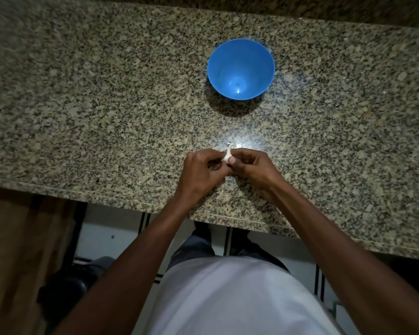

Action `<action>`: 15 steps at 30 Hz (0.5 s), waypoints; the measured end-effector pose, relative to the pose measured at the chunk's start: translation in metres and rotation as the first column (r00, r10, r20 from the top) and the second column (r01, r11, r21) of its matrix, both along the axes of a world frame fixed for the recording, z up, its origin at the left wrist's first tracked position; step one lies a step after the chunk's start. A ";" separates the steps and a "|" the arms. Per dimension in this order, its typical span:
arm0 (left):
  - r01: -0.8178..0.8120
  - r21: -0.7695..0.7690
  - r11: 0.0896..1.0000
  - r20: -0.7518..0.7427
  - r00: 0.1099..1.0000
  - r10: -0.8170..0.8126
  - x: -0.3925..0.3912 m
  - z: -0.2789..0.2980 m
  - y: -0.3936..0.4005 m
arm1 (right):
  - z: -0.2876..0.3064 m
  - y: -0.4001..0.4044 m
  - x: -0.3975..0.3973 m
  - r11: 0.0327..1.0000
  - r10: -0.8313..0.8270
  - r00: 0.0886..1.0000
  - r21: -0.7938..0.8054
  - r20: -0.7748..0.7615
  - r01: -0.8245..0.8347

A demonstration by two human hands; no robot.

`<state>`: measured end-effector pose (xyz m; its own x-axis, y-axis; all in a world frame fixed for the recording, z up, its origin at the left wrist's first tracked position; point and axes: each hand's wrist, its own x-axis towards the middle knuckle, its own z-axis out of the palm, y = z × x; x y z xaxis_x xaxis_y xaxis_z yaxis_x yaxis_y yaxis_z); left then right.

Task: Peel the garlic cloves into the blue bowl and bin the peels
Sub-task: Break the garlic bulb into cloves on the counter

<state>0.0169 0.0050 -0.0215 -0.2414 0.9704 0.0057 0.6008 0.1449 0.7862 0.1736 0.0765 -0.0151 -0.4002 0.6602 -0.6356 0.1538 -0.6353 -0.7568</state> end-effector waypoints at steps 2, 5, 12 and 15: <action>-0.003 -0.014 1.000 0.010 1.000 0.003 -0.002 -0.001 0.001 | -0.002 0.000 0.000 0.998 -0.030 0.999 -0.054 -0.019 0.029; 0.001 -0.009 1.000 0.002 1.000 -0.001 -0.003 -0.001 0.001 | -0.005 0.000 0.000 0.995 -0.037 0.999 -0.093 -0.033 0.034; -0.063 -0.019 0.998 -0.011 0.998 0.062 0.005 -0.002 -0.005 | -0.013 -0.004 -0.004 0.994 -0.068 0.997 -0.093 -0.029 0.065; -0.114 -0.059 0.992 0.004 0.993 0.114 0.009 -0.003 -0.008 | -0.015 -0.010 -0.005 0.989 -0.106 0.993 -0.112 -0.042 0.101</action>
